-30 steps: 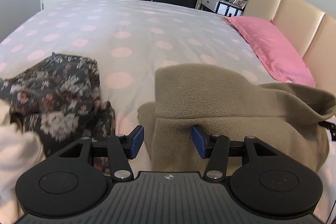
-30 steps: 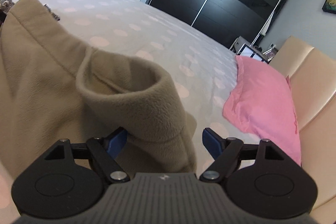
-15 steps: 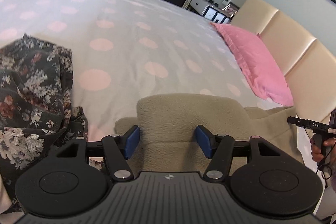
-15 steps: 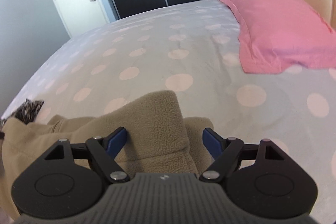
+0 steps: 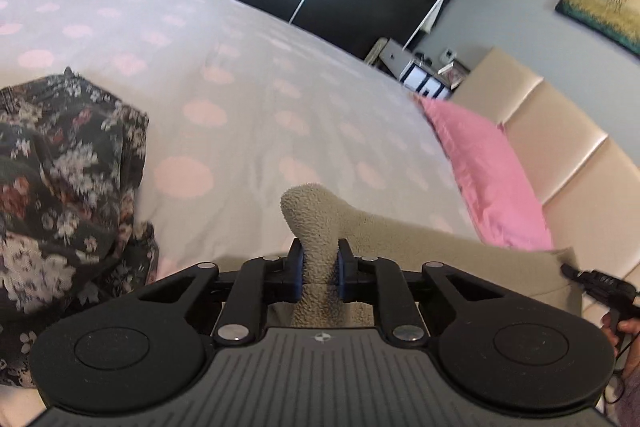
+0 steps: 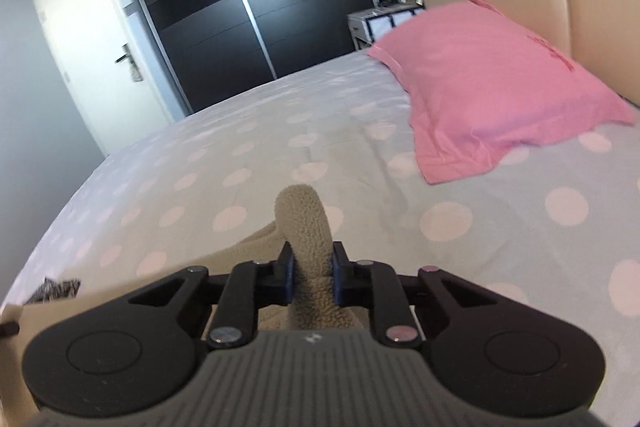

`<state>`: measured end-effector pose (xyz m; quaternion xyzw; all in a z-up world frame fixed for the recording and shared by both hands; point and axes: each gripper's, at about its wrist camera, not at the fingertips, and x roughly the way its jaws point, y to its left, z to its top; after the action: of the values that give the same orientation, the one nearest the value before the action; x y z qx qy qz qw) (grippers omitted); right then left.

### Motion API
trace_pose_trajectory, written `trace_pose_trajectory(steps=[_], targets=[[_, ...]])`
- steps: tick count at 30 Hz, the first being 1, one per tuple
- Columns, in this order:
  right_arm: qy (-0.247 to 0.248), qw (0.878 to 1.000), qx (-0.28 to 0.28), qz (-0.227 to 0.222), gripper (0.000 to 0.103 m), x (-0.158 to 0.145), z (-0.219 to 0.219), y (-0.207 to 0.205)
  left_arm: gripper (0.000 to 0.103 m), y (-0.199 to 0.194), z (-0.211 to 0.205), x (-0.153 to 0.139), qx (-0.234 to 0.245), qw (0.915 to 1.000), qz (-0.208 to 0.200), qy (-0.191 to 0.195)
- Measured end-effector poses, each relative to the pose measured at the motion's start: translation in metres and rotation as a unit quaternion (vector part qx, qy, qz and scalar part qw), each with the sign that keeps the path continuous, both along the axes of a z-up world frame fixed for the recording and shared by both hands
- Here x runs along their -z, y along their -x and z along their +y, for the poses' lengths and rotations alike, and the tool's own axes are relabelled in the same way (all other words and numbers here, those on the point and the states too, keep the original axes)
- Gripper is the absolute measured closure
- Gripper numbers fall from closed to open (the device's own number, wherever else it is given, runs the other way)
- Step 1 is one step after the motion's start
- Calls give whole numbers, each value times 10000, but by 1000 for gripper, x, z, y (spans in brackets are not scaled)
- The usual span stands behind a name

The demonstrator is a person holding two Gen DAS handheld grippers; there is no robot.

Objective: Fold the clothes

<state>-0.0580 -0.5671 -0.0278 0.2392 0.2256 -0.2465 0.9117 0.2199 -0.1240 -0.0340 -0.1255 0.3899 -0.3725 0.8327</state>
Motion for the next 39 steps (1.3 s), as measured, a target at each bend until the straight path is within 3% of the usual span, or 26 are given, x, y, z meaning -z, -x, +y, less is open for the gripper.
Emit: trace_pose_trajectory(steps=[2, 6, 8, 10, 12, 13, 14, 16, 18, 20, 26, 30, 33, 36, 39], targets=[[2, 9997, 112, 199, 83, 3, 3, -12, 90, -6, -6, 0, -126, 9998, 93, -115], [-105, 9979, 228, 604, 80, 20, 3, -33, 88, -15, -22, 15, -254, 9966, 264, -741], [-184, 9966, 258, 760, 74, 28, 0, -37, 82, -17, -25, 21, -347, 9948, 388, -874], [-386, 9962, 241, 737, 56, 33, -7, -34, 77, -16, -25, 22, -325, 9946, 381, -912], [-676, 9956, 196, 613, 52, 37, -14, -28, 58, -14, -22, 24, -285, 9948, 342, -916], [-790, 9952, 209, 543, 52, 38, -17, -23, 55, -14, -21, 25, -263, 9950, 355, -900], [-888, 9947, 219, 474, 54, 39, -19, -19, 56, -14, -21, 26, -250, 9948, 418, -892], [-713, 9966, 172, 376, 72, 31, -9, -12, 70, -12, -19, 27, -272, 9950, 518, -807], [-537, 9981, 124, 277, 77, 22, 0, -4, 86, -5, -16, 21, -357, 9960, 386, -728], [-360, 9992, 76, 178, 81, 12, 9, 3, 89, 6, -14, 8, -345, 9973, 130, -639], [158, 9993, 9, -336, 84, -49, 39, 45, 90, 46, 0, -54, -120, 9961, -771, -420], [451, 9961, 54, -757, 84, -92, 47, 71, 90, 53, 1, -96, -64, 9926, -1203, -172], [605, 9940, 118, -904, 84, -109, 40, 67, 90, 47, -11, -117, -37, 9888, -1486, -161], [741, 9951, 189, -622, 84, -104, 33, 42, 90, 32, -36, -114, -28, 9856, -1603, -539], [857, 9959, 202, -213, 84, -78, 24, 12, 90, 16, -63, -89, 37, 9816, -1599, -1048]])
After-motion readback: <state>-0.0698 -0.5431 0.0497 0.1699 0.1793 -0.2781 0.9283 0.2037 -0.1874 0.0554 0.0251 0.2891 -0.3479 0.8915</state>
